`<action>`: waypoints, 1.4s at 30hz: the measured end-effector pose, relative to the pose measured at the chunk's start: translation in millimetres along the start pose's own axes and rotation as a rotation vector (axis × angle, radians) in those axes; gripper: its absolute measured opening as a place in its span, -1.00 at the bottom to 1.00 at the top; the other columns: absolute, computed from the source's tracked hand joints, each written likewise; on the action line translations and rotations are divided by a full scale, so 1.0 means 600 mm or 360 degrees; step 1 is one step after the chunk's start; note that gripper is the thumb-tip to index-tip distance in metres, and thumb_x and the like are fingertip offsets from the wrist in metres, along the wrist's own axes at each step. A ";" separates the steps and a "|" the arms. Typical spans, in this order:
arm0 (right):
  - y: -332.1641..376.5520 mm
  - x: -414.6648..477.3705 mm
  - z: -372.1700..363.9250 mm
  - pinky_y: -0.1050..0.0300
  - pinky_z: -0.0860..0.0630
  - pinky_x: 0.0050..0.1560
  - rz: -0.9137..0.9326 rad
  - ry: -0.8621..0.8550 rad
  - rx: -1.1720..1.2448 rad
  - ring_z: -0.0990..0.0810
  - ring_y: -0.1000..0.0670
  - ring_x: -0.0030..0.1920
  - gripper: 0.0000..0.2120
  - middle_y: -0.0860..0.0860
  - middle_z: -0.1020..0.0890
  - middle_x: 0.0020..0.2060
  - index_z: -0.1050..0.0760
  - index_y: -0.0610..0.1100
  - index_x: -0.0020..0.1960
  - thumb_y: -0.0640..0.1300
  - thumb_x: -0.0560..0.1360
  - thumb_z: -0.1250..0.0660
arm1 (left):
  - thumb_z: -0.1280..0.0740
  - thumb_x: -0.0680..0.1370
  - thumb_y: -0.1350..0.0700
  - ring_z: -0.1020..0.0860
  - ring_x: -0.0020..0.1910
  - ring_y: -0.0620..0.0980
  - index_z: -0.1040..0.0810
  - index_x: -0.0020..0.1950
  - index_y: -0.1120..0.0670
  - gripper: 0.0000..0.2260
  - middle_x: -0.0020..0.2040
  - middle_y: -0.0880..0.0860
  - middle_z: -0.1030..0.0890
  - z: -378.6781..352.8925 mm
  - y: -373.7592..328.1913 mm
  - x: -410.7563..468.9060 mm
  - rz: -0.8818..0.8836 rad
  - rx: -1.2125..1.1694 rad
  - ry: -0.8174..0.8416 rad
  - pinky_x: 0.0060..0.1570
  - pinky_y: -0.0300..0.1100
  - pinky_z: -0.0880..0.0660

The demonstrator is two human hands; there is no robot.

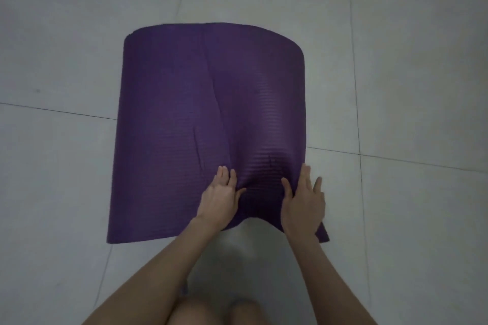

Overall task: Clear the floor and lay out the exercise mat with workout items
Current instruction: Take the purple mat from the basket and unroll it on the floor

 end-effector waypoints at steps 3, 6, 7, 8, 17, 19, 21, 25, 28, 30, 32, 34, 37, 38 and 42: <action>-0.048 0.023 -0.107 -0.12 -0.30 0.34 -0.0120 0.0142 0.0078 -0.18 -0.19 0.48 -0.43 -0.08 -0.27 0.48 -0.07 -0.10 0.53 0.09 0.61 -0.10 | -0.01 0.64 -0.08 -0.09 0.51 0.15 -0.11 0.50 0.25 -0.46 0.49 0.27 -0.17 -0.084 0.028 0.041 -0.0056 0.0301 0.0066 0.44 -0.05 -0.02; -0.056 0.035 -0.187 -0.11 -0.35 0.28 -0.0071 0.0060 0.0130 -0.26 -0.21 0.45 -0.42 -0.08 -0.29 0.47 -0.08 -0.12 0.53 0.09 0.60 -0.12 | 0.03 0.65 -0.09 -0.13 0.49 0.16 -0.13 0.49 0.27 -0.46 0.47 0.29 -0.22 -0.137 0.062 0.076 -0.0060 0.0463 0.0031 0.46 -0.05 0.03; -0.053 0.042 -0.200 -0.12 -0.32 0.31 -0.0056 0.0041 0.0094 -0.24 -0.22 0.46 -0.41 -0.06 -0.25 0.49 -0.06 -0.13 0.53 0.10 0.60 -0.11 | 0.03 0.65 -0.09 -0.15 0.48 0.16 -0.15 0.48 0.27 -0.46 0.46 0.29 -0.24 -0.142 0.069 0.087 -0.0058 0.0493 0.0010 0.46 -0.05 0.02; -0.053 0.045 -0.219 -0.13 -0.27 0.36 -0.0053 0.0060 0.0036 -0.20 -0.22 0.47 -0.39 -0.04 -0.19 0.51 -0.02 -0.13 0.54 0.12 0.60 -0.08 | 0.02 0.65 -0.09 -0.16 0.48 0.16 -0.16 0.48 0.27 -0.46 0.45 0.29 -0.26 -0.153 0.078 0.095 -0.0064 0.0519 -0.0002 0.46 -0.05 0.01; -0.067 0.040 -0.303 -0.18 -0.15 0.43 -0.0046 0.0380 -0.0229 -0.01 -0.24 0.51 -0.31 -0.10 0.05 0.55 0.16 -0.19 0.54 0.17 0.61 0.01 | 0.05 0.65 -0.06 -0.19 0.47 0.18 -0.15 0.47 0.29 -0.47 0.44 0.31 -0.27 -0.187 0.137 0.099 -0.0073 0.0765 0.0012 0.48 -0.01 0.09; -0.088 0.034 -0.327 -0.20 -0.15 0.43 -0.0082 0.0512 -0.0176 0.05 -0.21 0.52 -0.30 -0.11 0.07 0.55 0.18 -0.19 0.54 0.16 0.61 -0.03 | 0.05 0.66 -0.05 -0.16 0.48 0.19 -0.12 0.48 0.29 -0.48 0.46 0.31 -0.24 -0.209 0.134 0.093 -0.0085 0.0807 0.0079 0.48 0.01 0.12; -0.103 0.051 -0.339 -0.25 -0.11 0.43 -0.0087 0.0511 -0.0145 0.10 -0.22 0.52 -0.25 -0.11 0.12 0.55 0.23 -0.14 0.54 0.21 0.58 -0.07 | 0.05 0.65 -0.06 -0.15 0.48 0.20 -0.12 0.48 0.28 -0.47 0.46 0.32 -0.24 -0.229 0.129 0.101 -0.0090 0.0808 0.0112 0.48 0.04 0.12; -0.118 0.110 -0.361 -0.42 0.01 0.37 -0.0071 0.0560 -0.0103 0.24 -0.32 0.49 -0.17 -0.06 0.31 0.52 0.28 0.02 0.53 0.30 0.51 -0.13 | -0.02 0.63 -0.14 -0.16 0.48 0.18 -0.21 0.48 0.16 -0.47 0.47 0.30 -0.23 -0.264 0.136 0.109 -0.0111 0.0814 0.0157 0.47 0.09 0.12; -0.124 0.140 -0.390 -0.49 0.07 0.32 -0.0036 0.0706 -0.0105 0.32 -0.34 0.46 -0.15 -0.02 0.36 0.50 0.26 0.11 0.53 0.35 0.47 -0.16 | -0.09 0.55 -0.25 -0.31 0.36 0.16 -0.25 0.47 0.08 -0.40 0.35 0.23 -0.39 -0.248 0.134 0.125 -0.0130 0.0694 -0.0084 0.46 0.03 0.05; -0.126 0.147 -0.403 -0.52 0.09 0.30 -0.0033 0.0757 -0.0113 0.34 -0.36 0.45 -0.15 0.01 0.37 0.50 0.25 0.15 0.52 0.37 0.45 -0.17 | -0.04 0.53 -0.31 -0.24 0.40 0.17 -0.16 0.50 0.07 -0.34 0.40 0.24 -0.32 -0.229 0.132 0.145 -0.0126 0.0721 -0.0201 0.46 0.03 0.11; -0.129 0.150 -0.416 -0.54 0.10 0.29 -0.0050 0.0781 -0.0116 0.36 -0.37 0.44 -0.15 0.02 0.38 0.50 0.25 0.17 0.52 0.39 0.44 -0.16 | 0.02 0.52 -0.36 0.00 0.50 0.21 0.03 0.54 0.04 -0.27 0.52 0.28 -0.06 -0.227 0.133 0.168 -0.0091 0.0811 -0.0177 0.44 0.10 0.27; -0.130 0.155 -0.423 -0.55 0.12 0.27 -0.0042 0.0762 -0.0122 0.38 -0.37 0.44 -0.15 0.03 0.39 0.49 0.26 0.18 0.52 0.40 0.44 -0.15 | 0.07 0.50 -0.40 0.16 0.51 0.25 0.13 0.54 0.01 -0.25 0.53 0.29 0.08 -0.238 0.136 0.187 -0.0069 0.0889 -0.0116 0.38 0.17 0.36; -0.149 0.163 -0.426 -0.55 0.16 0.27 -0.0025 0.0741 -0.0117 0.40 -0.33 0.44 -0.15 0.04 0.40 0.49 0.28 0.22 0.50 0.42 0.42 -0.13 | 0.12 0.48 -0.41 0.18 0.50 0.27 0.18 0.54 -0.02 -0.25 0.53 0.28 0.10 -0.263 0.134 0.197 -0.0084 0.0875 -0.0016 0.36 0.21 0.37; -0.166 0.165 -0.421 -0.55 0.17 0.28 -0.0033 0.0740 -0.0123 0.40 -0.31 0.44 -0.15 0.06 0.40 0.48 0.28 0.24 0.49 0.43 0.41 -0.13 | 0.13 0.47 -0.41 0.17 0.51 0.26 0.19 0.54 -0.03 -0.24 0.54 0.27 0.10 -0.273 0.124 0.196 -0.0089 0.0840 0.0005 0.37 0.22 0.35; -0.248 0.180 -0.382 -0.56 0.14 0.27 -0.0154 0.0713 -0.0111 0.37 -0.25 0.47 -0.15 0.10 0.36 0.50 0.22 0.28 0.49 0.41 0.39 -0.21 | 0.05 0.49 -0.40 0.15 0.52 0.22 0.19 0.53 -0.09 -0.27 0.54 0.23 0.13 -0.300 0.057 0.198 -0.0208 0.0635 0.0096 0.40 0.21 0.27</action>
Point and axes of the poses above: each hand's wrist, its own x-axis towards the middle knuckle, its own z-axis out of the back of the hand, y = z × x, the point moved 7 cm from there along x, towards the middle knuckle
